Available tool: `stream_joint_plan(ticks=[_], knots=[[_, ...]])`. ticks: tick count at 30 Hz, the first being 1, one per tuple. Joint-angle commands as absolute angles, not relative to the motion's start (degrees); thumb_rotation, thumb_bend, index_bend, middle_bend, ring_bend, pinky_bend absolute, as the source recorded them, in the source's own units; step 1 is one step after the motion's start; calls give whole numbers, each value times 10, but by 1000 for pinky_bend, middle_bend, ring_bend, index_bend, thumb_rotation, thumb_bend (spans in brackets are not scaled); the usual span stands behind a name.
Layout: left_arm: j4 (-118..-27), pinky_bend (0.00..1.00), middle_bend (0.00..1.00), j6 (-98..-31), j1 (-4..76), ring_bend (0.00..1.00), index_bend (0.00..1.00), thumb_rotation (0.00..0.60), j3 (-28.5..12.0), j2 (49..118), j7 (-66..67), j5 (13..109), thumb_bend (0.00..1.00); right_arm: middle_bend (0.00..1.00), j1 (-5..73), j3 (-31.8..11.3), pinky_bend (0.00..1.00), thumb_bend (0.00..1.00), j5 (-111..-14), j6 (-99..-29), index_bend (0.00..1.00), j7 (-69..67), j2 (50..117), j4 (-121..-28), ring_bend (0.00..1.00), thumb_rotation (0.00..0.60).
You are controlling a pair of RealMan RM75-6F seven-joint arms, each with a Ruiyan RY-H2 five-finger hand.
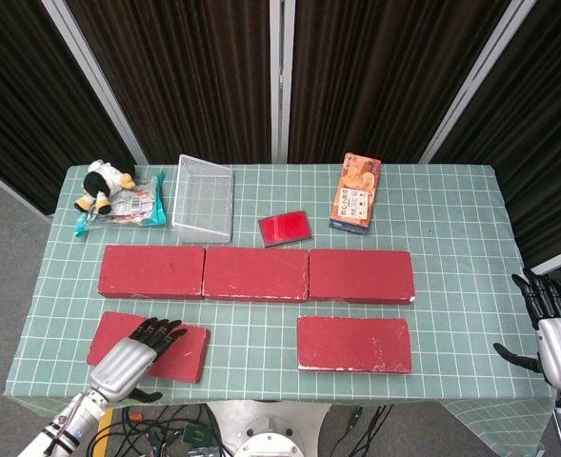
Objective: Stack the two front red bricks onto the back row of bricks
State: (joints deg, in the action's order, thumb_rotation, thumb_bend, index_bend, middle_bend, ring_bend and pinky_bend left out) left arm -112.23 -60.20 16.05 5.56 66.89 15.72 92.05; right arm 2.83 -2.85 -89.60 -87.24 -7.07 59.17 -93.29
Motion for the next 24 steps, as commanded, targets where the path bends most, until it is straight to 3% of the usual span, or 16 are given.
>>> stream_joint_plan(ticks=[1,12,24], knots=[[-1127,0,0,-585,174,0,54,600,44,688,188,888,10,0,29,-28,0,0,-895,-871,0,-72,593,-930,0,600],[-1119,0,0,-547,202,0,50,600,29,702,227,783,11,0,28,-27,0,0,-890,-869,0,-88,602,-910,0,600],[-1108,0,0,-536,226,0,50,600,25,703,228,738,11,0,28,-26,0,0,-887,-866,0,-95,609,-897,0,600]])
